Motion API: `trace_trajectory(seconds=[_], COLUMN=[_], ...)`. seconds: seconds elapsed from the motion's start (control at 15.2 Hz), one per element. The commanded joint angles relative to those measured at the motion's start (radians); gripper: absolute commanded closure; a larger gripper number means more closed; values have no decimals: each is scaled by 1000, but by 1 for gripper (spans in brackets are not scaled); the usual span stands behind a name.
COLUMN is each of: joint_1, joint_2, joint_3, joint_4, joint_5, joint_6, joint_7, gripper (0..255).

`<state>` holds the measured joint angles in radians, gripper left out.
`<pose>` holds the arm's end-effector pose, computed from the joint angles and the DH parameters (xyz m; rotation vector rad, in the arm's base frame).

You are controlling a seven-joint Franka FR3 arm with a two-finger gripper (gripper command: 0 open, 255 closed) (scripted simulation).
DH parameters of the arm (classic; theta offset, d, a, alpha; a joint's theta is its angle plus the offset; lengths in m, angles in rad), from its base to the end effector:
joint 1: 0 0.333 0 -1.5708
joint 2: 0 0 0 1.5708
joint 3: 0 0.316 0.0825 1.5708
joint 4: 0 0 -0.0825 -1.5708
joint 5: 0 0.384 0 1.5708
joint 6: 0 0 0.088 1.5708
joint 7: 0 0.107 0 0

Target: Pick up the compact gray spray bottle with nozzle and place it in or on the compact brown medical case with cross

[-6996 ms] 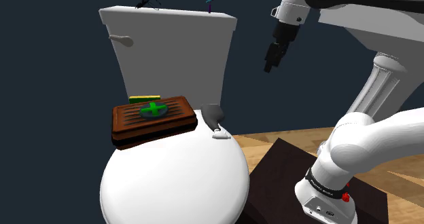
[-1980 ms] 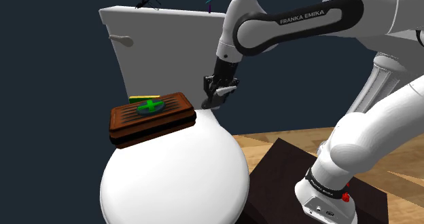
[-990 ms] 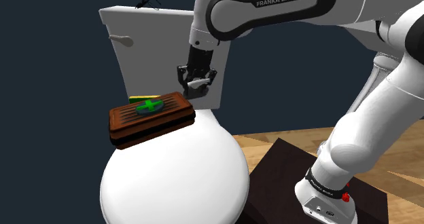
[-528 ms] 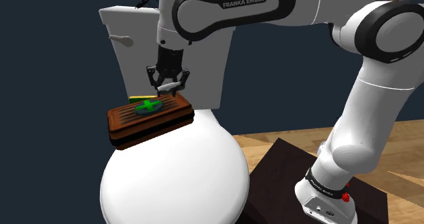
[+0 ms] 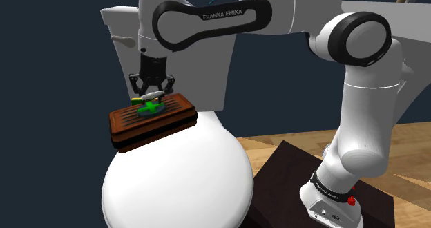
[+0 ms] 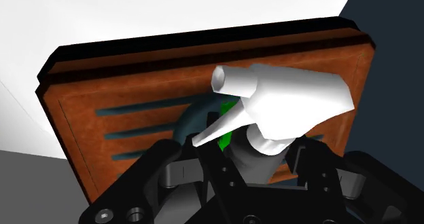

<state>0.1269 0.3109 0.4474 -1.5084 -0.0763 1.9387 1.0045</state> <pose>0.5788 0.3243 0.5155 -2.9217 0.6485 -0.0966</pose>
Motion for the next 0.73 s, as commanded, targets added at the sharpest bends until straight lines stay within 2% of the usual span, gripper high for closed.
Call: trace_trajectory(seconds=[0.0, 0.46, 0.66], joint_1=[-1, -4, -4], joint_2=[0, 12, 12], joint_3=[-1, -4, -4], joint_4=[-28, -108, -108], joint_5=[-1, -7, -7], joint_6=[29, 120, 120], joint_7=[1, 2, 2], gripper=[255, 255, 255])
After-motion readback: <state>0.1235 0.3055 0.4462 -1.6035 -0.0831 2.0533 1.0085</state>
